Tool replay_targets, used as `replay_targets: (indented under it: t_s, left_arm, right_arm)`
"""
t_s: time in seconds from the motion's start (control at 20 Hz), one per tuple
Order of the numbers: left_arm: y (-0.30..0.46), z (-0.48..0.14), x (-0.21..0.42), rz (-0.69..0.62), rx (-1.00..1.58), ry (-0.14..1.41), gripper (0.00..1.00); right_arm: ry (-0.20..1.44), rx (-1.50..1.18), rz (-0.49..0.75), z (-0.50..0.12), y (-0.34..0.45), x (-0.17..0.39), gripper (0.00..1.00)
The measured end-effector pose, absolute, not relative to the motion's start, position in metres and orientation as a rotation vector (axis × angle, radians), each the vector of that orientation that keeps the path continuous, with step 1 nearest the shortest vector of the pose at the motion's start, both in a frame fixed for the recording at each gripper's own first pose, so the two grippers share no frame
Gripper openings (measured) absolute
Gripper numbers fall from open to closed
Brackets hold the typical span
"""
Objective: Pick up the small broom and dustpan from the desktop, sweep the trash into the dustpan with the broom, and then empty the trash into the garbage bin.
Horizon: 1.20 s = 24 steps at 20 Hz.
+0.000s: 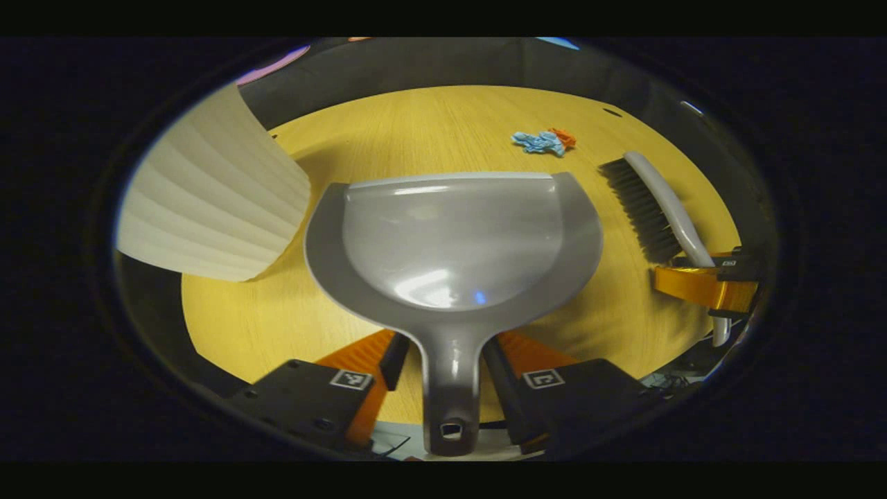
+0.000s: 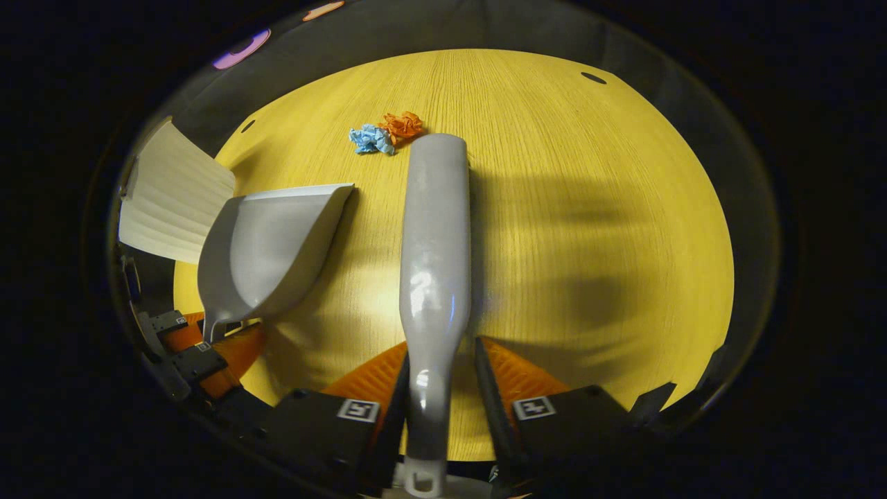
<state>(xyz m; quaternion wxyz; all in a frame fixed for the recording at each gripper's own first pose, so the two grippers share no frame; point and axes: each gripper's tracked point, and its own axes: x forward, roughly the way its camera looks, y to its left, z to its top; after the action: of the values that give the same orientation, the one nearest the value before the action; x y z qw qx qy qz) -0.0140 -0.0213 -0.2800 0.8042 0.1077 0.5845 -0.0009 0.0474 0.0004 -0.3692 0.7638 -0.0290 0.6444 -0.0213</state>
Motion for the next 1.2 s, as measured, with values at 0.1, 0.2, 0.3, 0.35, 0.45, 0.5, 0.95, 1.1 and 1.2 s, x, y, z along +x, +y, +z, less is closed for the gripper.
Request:
replay_targets:
  t_s: [0.1, 0.2, 0.3, 0.35, 0.45, 0.5, 0.95, 1.1, 1.2]
  left_arm:
    - [-0.026, -0.28, -0.014, -0.031, 0.242, 1.267, 0.37]
    - [-0.025, -0.28, -0.009, -0.047, 0.248, 1.243, 0.34]
    - [-0.026, -0.282, -0.006, -0.06, 0.218, 1.226, 0.32]
    - [-0.026, -0.282, -0.005, -0.07, 0.206, 1.22, 0.31]
    - [-0.023, -0.283, -0.003, -0.086, 0.183, 1.197, 0.29]
    - [-0.023, -0.281, -0.003, -0.101, 0.165, 1.177, 0.28]
    - [0.017, -0.243, 0.013, -0.325, 0.536, 1.087, 0.3]
    - [0.007, -0.246, 0.007, -0.424, 0.545, 1.12, 0.29]
    - [0.0, -0.259, 0.006, -0.46, 0.531, 1.137, 0.28]
  right_arm:
    - [1.417, -0.052, -0.035, -0.372, 0.002, 0.047, 0.34]
    - [1.443, -0.043, -0.011, -0.369, 0.003, 0.044, 0.31]
    - [1.467, -0.022, 0.049, -0.369, 0.008, 0.041, 0.29]
    - [1.47, -0.013, 0.075, -0.368, 0.01, 0.04, 0.28]
    - [1.471, -0.024, 0.112, -0.366, 0.006, 0.04, 0.26]
    - [1.463, -0.015, 0.123, -0.363, 0.006, 0.041, 0.25]
    - [1.323, -0.216, 0.085, -0.306, -0.041, 0.131, 0.24]
    - [1.282, -0.413, 0.06, -0.31, -0.054, 0.19, 0.24]
    - [1.283, -0.523, 0.086, -0.316, -0.052, 0.21, 0.24]
